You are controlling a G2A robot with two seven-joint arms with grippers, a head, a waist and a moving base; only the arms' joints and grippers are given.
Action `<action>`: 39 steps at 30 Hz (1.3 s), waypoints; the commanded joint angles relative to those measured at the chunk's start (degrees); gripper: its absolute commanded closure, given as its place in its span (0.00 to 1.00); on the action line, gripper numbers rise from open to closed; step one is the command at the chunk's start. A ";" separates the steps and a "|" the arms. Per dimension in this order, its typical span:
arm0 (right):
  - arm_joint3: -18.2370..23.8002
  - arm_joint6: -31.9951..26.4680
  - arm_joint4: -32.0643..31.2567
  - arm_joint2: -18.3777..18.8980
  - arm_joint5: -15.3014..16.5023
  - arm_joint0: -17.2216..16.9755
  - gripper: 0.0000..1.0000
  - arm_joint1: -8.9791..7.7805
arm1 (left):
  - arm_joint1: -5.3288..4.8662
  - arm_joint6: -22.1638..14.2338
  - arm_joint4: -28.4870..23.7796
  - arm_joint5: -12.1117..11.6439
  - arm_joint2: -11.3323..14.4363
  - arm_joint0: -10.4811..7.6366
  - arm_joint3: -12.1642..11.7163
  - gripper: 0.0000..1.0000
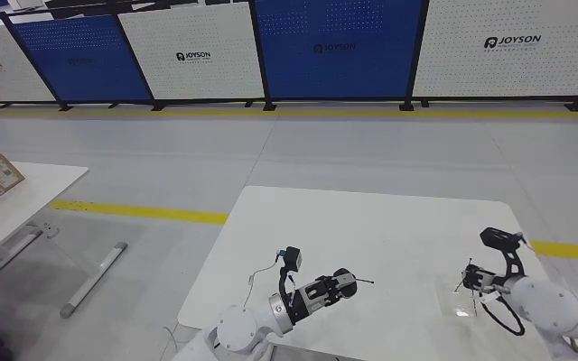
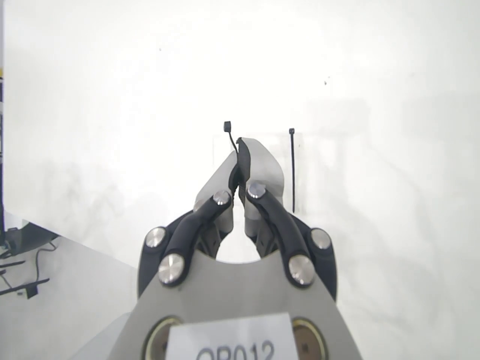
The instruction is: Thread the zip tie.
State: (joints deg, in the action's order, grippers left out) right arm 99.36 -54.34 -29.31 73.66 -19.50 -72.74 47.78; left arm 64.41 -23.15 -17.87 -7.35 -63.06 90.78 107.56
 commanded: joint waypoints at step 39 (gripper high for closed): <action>11.65 11.88 8.64 6.20 0.02 -15.04 1.00 1.90 | 0.11 3.33 5.82 0.14 1.22 -0.46 1.92 1.00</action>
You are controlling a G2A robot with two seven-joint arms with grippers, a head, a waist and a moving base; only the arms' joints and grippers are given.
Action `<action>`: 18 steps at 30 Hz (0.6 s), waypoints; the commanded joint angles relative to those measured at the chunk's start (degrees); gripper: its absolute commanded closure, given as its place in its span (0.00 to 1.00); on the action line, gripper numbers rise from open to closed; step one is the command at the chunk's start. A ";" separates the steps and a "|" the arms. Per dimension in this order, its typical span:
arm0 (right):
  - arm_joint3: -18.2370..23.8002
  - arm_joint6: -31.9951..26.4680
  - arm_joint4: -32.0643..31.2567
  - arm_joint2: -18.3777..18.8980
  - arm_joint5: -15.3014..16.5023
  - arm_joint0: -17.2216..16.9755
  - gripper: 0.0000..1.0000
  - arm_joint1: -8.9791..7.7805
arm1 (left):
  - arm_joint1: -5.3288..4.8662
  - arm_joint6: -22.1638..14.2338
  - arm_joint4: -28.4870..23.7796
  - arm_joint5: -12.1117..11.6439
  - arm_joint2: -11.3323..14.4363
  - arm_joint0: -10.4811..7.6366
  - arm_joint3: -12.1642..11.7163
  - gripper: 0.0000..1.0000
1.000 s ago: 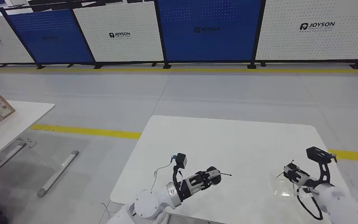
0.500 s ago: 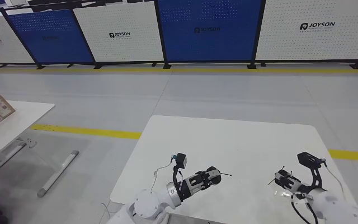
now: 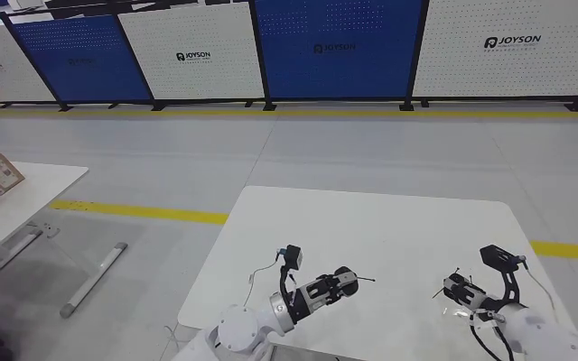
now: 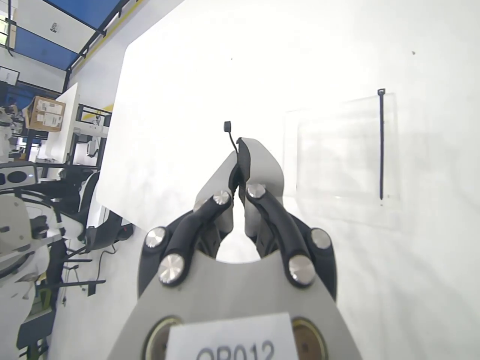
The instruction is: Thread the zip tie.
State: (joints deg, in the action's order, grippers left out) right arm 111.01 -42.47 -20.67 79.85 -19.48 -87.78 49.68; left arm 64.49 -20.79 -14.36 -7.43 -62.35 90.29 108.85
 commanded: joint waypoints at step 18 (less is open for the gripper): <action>0.00 0.00 0.00 0.00 0.00 0.00 1.00 0.00 | 1.33 6.43 19.57 7.63 9.84 -4.88 -1.20 1.00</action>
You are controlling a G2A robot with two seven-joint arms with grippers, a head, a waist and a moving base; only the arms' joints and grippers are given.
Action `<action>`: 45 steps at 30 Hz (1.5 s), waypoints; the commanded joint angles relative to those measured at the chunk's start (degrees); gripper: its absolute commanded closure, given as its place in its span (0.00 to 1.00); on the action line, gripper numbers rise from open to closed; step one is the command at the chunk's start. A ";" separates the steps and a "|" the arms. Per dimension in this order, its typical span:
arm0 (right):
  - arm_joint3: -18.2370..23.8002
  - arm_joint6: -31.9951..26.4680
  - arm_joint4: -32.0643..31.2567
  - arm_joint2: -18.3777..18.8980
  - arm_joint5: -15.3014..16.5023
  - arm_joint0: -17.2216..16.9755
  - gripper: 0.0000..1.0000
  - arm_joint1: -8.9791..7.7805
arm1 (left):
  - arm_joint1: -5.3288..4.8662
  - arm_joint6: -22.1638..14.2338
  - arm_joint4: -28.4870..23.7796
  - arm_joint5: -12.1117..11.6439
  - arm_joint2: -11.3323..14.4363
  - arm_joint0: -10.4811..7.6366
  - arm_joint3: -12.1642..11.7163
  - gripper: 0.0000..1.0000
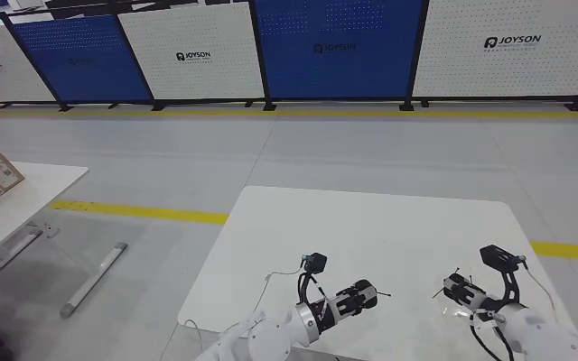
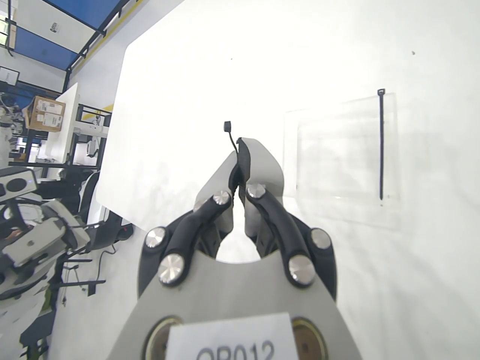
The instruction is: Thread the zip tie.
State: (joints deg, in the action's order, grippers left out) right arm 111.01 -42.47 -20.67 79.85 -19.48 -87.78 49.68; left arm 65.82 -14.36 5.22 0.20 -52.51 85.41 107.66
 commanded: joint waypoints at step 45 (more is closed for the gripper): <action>7.81 15.82 -0.02 -0.04 2.44 -9.80 1.00 1.29 | 1.48 1.33 -0.96 1.60 3.44 -5.04 -6.78 1.00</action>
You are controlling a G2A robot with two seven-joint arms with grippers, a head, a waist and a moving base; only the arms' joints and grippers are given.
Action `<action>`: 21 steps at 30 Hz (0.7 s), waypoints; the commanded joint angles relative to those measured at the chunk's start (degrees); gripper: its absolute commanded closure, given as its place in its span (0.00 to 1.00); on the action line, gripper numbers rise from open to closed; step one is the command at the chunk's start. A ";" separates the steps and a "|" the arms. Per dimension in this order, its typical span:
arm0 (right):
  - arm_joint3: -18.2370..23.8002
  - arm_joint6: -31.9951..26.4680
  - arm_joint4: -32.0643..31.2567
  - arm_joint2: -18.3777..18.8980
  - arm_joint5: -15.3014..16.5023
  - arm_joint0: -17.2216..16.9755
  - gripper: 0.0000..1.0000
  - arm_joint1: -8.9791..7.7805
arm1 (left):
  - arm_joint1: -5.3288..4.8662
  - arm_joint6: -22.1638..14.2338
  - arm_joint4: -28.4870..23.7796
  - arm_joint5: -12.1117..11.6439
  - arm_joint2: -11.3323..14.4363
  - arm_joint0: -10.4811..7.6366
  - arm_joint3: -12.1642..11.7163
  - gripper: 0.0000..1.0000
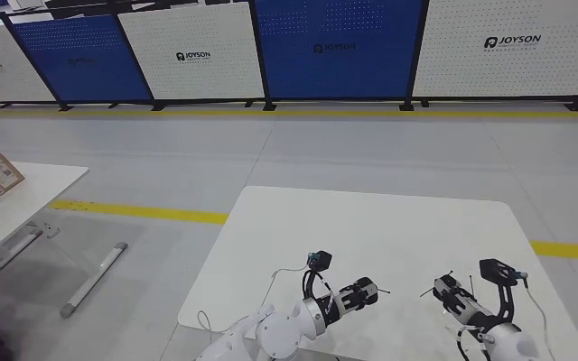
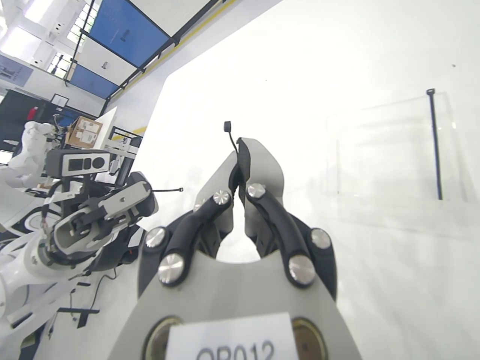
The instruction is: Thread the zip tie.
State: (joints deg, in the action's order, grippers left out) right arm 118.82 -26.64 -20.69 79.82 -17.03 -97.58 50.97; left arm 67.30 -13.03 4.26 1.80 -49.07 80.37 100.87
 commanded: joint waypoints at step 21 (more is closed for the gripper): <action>-5.27 10.55 11.54 5.87 24.42 -8.21 1.00 1.00 | 0.00 0.00 0.00 0.00 0.00 0.00 0.00 1.00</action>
State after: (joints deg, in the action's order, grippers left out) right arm 114.14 -16.55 -9.77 85.70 4.92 -105.39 51.88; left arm 67.30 -13.03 4.26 1.80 -49.07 80.37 100.87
